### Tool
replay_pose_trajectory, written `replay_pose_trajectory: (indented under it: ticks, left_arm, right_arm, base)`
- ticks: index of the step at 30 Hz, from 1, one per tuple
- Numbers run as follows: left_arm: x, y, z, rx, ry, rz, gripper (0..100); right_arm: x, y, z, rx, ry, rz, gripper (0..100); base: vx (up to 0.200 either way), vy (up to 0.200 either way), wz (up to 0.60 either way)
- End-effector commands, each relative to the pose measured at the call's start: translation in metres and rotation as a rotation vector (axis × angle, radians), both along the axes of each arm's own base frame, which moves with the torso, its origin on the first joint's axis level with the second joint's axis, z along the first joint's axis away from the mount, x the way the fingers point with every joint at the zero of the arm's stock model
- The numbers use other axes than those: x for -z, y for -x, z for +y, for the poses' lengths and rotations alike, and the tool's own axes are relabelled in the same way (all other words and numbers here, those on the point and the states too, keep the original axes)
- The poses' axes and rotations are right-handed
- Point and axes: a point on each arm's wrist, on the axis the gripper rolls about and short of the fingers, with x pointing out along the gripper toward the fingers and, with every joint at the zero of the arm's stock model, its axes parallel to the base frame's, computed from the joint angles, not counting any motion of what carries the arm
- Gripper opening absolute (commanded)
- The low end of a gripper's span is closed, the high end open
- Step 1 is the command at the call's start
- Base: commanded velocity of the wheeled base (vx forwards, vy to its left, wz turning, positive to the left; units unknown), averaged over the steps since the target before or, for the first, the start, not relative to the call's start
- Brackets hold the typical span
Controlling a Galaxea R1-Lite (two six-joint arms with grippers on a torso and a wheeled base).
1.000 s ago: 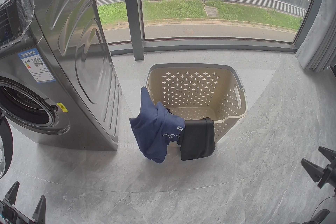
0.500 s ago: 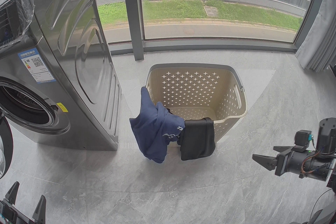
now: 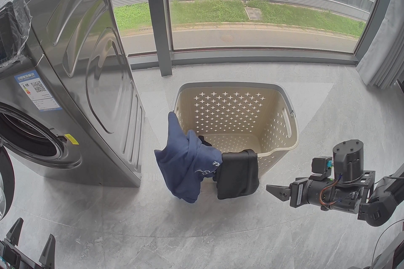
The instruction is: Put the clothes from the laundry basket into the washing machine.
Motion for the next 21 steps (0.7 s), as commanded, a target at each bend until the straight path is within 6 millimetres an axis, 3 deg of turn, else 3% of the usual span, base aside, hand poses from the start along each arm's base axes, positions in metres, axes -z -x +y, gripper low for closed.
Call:
replay_pose_trajectory:
  ticks: [1,21]
  left_arm:
    - [0.004,0.0,0.0,0.0,0.002,0.005,100]
    - [0.004,0.0,0.0,0.0,0.0,0.005,100]
  right_arm:
    - [0.017,-0.022,0.014,0.0,0.024,0.042,100]
    - [0.05,-0.066,0.056,-0.03,0.045,0.06,100]
  base:
    - [0.0,0.0,0.0]
    - [0.0,0.0,0.0]
